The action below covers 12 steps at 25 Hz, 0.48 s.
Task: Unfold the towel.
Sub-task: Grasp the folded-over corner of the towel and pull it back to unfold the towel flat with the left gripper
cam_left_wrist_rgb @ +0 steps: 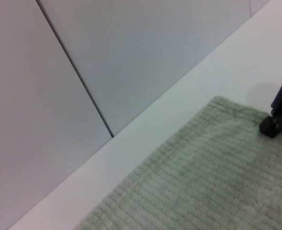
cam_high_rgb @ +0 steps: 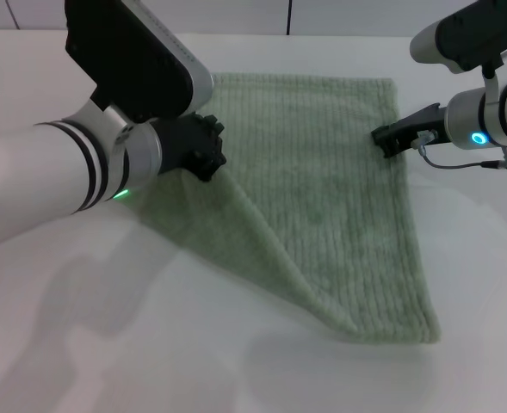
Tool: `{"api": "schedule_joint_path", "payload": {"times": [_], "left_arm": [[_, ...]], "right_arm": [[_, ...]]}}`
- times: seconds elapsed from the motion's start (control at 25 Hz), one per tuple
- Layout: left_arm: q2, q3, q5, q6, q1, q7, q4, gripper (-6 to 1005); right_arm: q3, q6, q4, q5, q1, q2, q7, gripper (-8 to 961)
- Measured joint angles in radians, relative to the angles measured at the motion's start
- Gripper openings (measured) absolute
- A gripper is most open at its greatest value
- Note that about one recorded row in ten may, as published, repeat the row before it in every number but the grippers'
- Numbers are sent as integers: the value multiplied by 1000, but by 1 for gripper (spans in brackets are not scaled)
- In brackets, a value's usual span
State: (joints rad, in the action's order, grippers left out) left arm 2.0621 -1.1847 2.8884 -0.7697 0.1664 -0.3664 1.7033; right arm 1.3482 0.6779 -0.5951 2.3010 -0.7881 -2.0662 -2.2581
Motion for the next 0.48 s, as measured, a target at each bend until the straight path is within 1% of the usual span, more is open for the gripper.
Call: {"api": "schedule_joint_path", "payload": {"times": [0.48], "left_arm": [[0, -21, 0, -34, -33, -23, 4, 87]], "right_arm": [[0, 0, 0, 0, 0, 0, 0, 0]]}}
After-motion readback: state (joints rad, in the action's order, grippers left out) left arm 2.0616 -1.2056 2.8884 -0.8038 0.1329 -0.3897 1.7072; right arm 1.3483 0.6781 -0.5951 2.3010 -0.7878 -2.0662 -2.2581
